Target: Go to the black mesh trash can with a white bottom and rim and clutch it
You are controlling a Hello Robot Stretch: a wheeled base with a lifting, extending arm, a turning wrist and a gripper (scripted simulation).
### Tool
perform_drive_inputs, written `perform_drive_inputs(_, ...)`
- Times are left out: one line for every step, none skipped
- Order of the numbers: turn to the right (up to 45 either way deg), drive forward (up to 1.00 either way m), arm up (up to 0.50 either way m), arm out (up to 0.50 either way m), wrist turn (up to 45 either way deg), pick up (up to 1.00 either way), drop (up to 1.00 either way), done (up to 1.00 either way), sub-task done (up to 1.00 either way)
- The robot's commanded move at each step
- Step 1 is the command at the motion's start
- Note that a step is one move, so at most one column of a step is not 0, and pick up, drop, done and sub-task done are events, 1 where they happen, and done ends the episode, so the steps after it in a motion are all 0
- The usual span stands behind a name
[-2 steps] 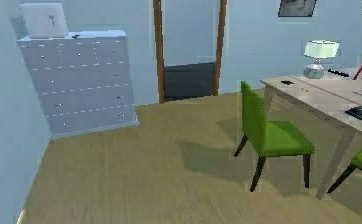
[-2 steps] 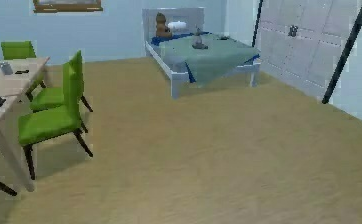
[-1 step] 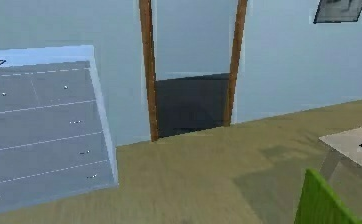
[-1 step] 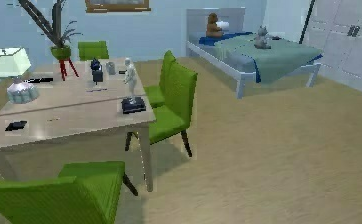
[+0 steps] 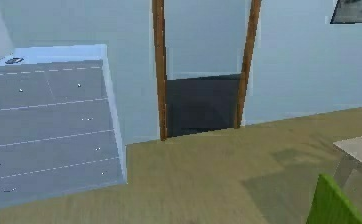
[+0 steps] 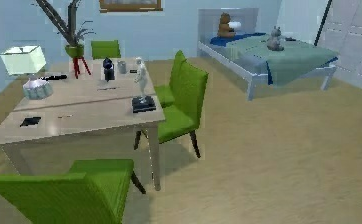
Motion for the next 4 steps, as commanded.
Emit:
perform_drive_inputs(0.0,0.80,0.00,0.00,0.0,0.00,0.00,0.00,0.00)
perform_drive_inputs(12.0,0.00,0.00,0.00,0.0,0.00,0.00,0.00,0.00)
perform_drive_inputs(0.0,1.00,0.00,0.00,0.0,0.00,0.00,0.00,0.00)
perform_drive_inputs(6.0,0.00,0.00,0.00,0.0,0.00,0.00,0.00,0.00)
